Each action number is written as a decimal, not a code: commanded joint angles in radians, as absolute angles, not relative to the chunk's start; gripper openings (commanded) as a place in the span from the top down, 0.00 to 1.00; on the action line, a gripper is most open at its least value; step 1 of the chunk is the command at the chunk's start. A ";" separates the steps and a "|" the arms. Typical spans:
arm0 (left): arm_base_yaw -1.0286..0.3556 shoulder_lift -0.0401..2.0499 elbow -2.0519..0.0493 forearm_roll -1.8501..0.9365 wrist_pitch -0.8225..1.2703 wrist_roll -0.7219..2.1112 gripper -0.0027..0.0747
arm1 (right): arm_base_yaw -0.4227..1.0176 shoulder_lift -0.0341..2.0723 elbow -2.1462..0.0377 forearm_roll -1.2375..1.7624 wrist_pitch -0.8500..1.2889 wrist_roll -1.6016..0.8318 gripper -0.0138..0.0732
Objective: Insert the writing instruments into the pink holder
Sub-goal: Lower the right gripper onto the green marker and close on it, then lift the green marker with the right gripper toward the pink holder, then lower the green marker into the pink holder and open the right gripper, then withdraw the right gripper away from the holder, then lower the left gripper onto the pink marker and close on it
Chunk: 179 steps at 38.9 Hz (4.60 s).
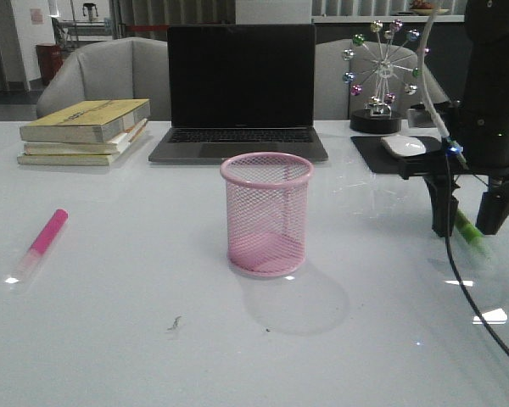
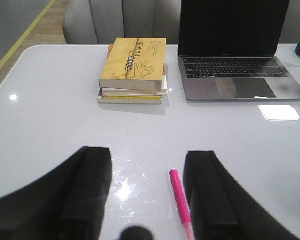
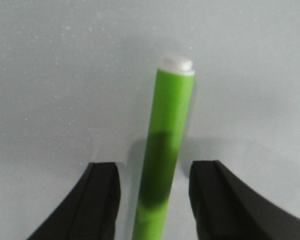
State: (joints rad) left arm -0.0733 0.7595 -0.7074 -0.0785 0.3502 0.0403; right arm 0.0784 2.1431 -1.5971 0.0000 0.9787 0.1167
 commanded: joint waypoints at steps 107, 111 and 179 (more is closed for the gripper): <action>-0.072 0.756 -0.741 -0.084 0.227 0.031 0.46 | 0.443 1.277 -1.051 -0.026 0.150 0.007 0.29; -0.072 0.756 -0.741 -0.084 0.219 0.031 0.46 | 0.384 1.175 -1.027 -0.026 0.193 0.007 0.29; -0.194 1.617 -1.402 -0.200 0.693 0.031 0.43 | 0.045 0.647 -0.658 -0.025 0.533 0.007 0.29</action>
